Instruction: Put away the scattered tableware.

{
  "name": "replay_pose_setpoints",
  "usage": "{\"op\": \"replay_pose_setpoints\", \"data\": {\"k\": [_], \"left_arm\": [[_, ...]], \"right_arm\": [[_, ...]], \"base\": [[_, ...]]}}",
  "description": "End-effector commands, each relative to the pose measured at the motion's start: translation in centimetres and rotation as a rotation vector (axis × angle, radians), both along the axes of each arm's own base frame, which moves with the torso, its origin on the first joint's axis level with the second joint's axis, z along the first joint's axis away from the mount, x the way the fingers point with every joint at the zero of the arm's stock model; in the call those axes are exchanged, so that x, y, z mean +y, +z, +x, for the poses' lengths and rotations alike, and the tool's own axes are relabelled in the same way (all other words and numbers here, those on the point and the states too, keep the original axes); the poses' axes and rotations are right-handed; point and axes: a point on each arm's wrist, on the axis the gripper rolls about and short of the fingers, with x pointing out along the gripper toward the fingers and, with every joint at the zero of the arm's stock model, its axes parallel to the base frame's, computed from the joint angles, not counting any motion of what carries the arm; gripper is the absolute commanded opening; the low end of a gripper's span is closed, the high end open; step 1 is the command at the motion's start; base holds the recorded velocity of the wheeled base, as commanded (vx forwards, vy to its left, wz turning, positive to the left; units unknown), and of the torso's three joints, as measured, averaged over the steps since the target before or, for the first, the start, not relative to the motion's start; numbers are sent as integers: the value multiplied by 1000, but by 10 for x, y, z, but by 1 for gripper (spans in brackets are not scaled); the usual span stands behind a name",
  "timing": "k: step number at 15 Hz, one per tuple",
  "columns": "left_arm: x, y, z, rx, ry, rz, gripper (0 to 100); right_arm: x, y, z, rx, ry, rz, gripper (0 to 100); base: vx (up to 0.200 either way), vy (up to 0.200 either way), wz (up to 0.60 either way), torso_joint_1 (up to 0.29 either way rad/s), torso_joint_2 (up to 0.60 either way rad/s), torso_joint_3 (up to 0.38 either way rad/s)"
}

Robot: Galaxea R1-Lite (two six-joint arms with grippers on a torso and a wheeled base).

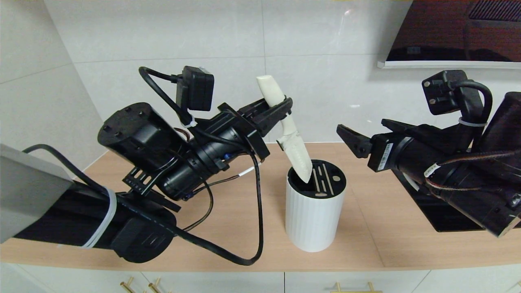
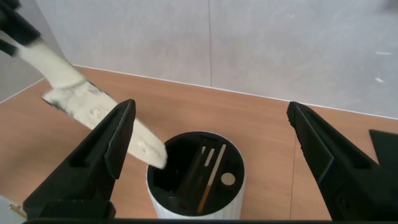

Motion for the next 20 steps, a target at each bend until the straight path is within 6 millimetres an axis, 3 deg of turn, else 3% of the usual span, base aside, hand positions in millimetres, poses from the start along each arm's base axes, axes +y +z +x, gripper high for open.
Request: {"op": "replay_pose_setpoints", "data": {"k": [1, 20], "left_arm": [[-5, -10, 4, 23, -5, 15, 0], [-37, -84, 41, 200, -12, 86, 0]], "right_arm": [[1, -1, 1, 4, 0, -3, 100], [6, -11, 7, 27, -7, -35, 100]], "base": [[0, 0, 0, 0, 0, 0], [0, 0, 0, 0, 0, 0]]}}
